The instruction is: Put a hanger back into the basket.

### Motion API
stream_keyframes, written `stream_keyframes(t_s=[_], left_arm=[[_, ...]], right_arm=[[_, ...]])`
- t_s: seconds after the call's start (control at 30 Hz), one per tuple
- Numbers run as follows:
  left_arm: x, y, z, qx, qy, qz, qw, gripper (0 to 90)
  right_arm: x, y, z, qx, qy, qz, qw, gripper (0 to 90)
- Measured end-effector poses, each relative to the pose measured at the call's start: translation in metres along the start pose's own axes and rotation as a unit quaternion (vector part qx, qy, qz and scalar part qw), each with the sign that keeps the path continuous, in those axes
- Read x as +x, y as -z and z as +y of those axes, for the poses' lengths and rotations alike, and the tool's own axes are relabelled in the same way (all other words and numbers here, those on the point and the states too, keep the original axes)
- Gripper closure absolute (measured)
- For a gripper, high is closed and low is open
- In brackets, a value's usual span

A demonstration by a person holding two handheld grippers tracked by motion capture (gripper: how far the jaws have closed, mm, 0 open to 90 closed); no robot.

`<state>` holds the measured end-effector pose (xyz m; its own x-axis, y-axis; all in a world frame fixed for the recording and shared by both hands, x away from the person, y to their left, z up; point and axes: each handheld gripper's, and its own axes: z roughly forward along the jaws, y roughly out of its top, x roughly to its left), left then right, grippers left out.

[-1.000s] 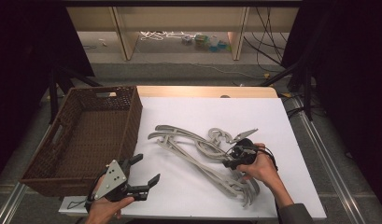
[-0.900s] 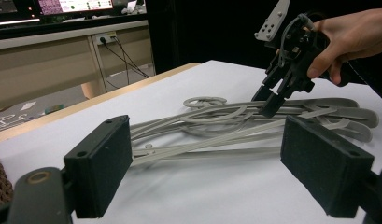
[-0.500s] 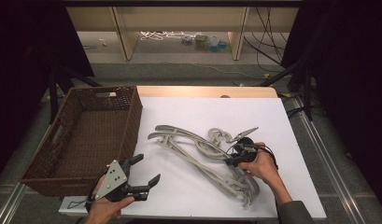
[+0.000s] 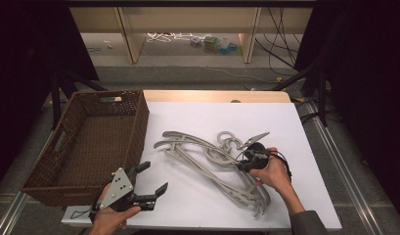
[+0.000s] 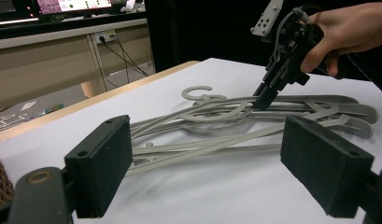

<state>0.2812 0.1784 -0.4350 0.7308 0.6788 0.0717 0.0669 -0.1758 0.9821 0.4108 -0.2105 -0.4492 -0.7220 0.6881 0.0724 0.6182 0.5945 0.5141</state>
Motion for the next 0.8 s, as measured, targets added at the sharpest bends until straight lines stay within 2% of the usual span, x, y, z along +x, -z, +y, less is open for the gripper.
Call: stream_keyframes(t_s=[0.17, 0.27, 0.5, 0.6, 0.63, 0.67, 0.7, 0.8], left_arm=[[0.0, 0.0, 0.0, 0.002, -0.002, 0.0, 1.0, 16.6], [0.0, 0.0, 0.0, 0.003, -0.001, 0.0, 1.0, 16.6], [0.0, 0.0, 0.0, 0.001, -0.001, 0.0, 1.0, 16.6], [0.0, 0.0, 0.0, 0.002, -0.003, 0.0, 1.0, 16.6], [0.0, 0.0, 0.0, 0.002, -0.002, 0.0, 1.0, 16.6], [0.0, 0.0, 0.0, 0.002, -0.002, 0.0, 1.0, 16.6], [0.0, 0.0, 0.001, 0.0, -0.003, 0.002, 1.0, 16.6], [0.001, 0.002, 0.001, -0.001, -0.002, 0.003, 1.0, 16.7]], right_arm=[[0.004, 0.005, 0.003, -0.005, 0.002, -0.013, 0.9999, 81.9], [0.008, 0.008, 0.005, -0.016, 0.009, -0.012, 0.9998, 82.1], [0.014, 0.015, 0.01, -0.029, 0.042, -0.018, 0.9985, 82.3], [0.017, 0.02, 0.011, -0.033, 0.043, -0.021, 0.9983, 82.4], [0.019, 0.025, 0.014, -0.039, 0.055, -0.03, 0.9973, 82.4], [0.019, 0.025, 0.014, -0.039, 0.055, -0.03, 0.9973, 82.4], [0.02, 0.032, 0.015, -0.041, 0.072, -0.031, 0.9961, 82.5], [0.023, 0.042, 0.015, -0.041, 0.089, -0.027, 0.9948, 82.5]])
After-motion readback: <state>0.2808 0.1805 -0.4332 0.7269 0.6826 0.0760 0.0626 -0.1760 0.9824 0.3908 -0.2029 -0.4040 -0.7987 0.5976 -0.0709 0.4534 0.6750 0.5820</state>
